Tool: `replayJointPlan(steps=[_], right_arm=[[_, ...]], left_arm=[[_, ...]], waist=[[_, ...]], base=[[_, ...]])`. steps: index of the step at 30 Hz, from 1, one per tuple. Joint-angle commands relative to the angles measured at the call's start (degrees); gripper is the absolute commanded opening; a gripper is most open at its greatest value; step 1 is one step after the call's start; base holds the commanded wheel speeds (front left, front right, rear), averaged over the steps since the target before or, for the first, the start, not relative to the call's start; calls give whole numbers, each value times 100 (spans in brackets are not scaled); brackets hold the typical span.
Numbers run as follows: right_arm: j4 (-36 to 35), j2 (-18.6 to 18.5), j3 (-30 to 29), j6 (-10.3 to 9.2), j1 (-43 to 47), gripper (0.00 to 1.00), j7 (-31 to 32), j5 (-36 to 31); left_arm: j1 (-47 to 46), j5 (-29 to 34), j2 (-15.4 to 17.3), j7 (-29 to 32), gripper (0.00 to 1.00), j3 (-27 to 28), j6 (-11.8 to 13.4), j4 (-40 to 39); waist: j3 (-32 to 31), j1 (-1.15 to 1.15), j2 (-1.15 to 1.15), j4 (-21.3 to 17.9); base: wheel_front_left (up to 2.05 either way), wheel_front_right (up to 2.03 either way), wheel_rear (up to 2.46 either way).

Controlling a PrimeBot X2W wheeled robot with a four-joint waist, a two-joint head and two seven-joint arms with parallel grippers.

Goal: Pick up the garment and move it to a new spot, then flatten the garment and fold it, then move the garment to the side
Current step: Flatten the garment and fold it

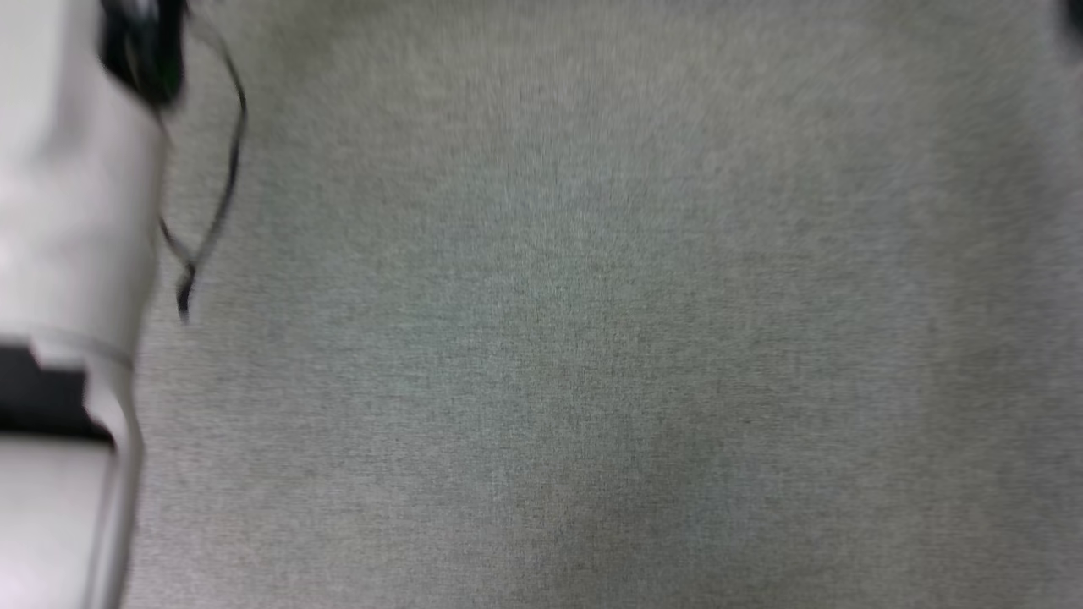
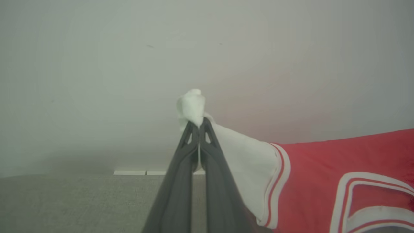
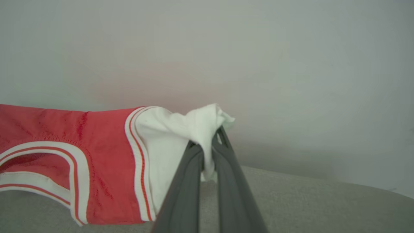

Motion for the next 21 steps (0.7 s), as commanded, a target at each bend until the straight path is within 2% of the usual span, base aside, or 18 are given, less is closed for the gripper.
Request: replayJointPlan(steps=[1, 8, 16, 21], right_arm=[[27, 11, 27, -4, 210, 0, -45, 77], [-207, -154, 415, -4, 1953, 0, -303, 650], [-893, -363, 819, -4, 3746, 0, -273, 1134], [-1421, -602, 824, -4, 4683, 0, -158, 1210]], left_arm=[[233, -27, 8, -38, 0, 71, -10, -60], [2255, -16, -4, -41, 0, 570, 50, -652], [4395, 275, -4, -42, 0, 792, 356, -1686], [5517, 309, 78, 58, 0, 728, 573, -2372]], waist=[[-387, -1, 0, -25], [-1439, -1, 0, -11], [-2470, -1, 0, -91], [-2938, -1, 0, -149]], base=[[0, 0, 0], [0, 0, 0], [0, 0, 0], [0, 0, 0]])
